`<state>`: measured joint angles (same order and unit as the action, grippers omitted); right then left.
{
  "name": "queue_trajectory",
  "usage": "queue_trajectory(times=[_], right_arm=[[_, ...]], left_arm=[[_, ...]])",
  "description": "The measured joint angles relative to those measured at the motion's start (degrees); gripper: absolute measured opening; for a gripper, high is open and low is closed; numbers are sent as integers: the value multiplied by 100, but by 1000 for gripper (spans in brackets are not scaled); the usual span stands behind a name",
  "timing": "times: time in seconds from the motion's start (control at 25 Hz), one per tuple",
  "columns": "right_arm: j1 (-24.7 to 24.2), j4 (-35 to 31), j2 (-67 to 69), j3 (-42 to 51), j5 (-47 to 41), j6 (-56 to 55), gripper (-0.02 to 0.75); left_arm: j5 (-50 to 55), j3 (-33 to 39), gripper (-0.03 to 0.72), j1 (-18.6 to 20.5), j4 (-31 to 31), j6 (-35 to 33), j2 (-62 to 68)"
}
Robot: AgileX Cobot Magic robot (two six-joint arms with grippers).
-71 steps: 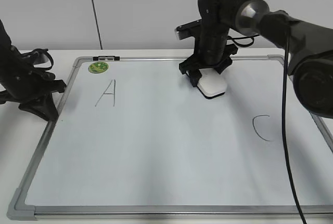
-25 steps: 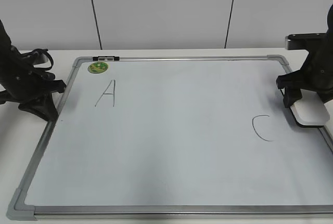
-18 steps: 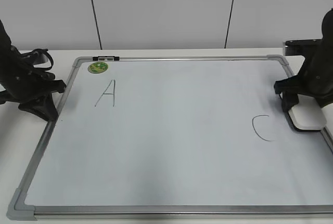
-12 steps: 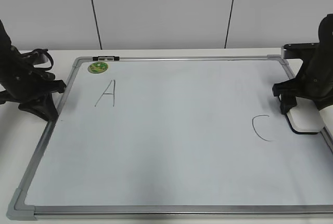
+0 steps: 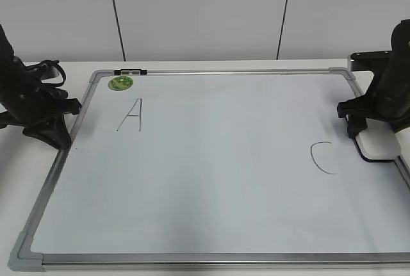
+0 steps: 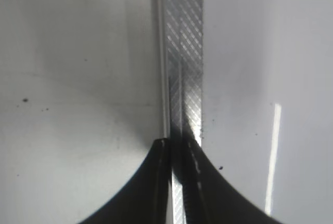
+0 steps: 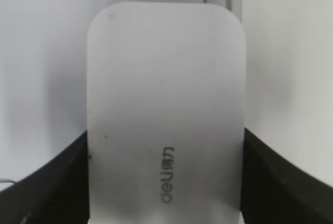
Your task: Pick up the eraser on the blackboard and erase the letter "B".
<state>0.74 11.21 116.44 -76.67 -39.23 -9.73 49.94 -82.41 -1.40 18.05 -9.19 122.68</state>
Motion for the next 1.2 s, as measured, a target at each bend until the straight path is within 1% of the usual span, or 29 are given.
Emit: queue_trajectory(times=[0.16, 0.36, 0.56, 0.76, 0.88, 0.92, 1.0, 1.12, 1.2], right_arm=[[0, 50, 14, 0, 147, -13, 549], [0, 87, 14, 0, 325, -13, 616], [0, 100, 3, 0, 318, -13, 629], [0, 104, -298, 0, -96, 145, 628], [0, 104, -549, 0, -466, 332, 627], [0, 62, -685, 0, -593, 443, 627], [0, -96, -890, 0, -722, 596, 626], [0, -516, -1276, 0, -832, 973, 617], [0, -667, -1454, 0, -952, 1085, 615]], left_arm=[[0, 0, 32, 0, 0, 0, 0], [0, 0, 32, 0, 0, 0, 0], [0, 0, 32, 0, 0, 0, 0], [0, 0, 35, 0, 0, 0, 0], [0, -18, 52, 0, 0, 0, 0], [39, -57, 69, 0, -38, 0, 15], [144, -186, 126, 0, -98, 0, 73], [429, -560, 255, 0, -236, 0, 160], [750, -925, 332, 0, -288, 0, 173]])
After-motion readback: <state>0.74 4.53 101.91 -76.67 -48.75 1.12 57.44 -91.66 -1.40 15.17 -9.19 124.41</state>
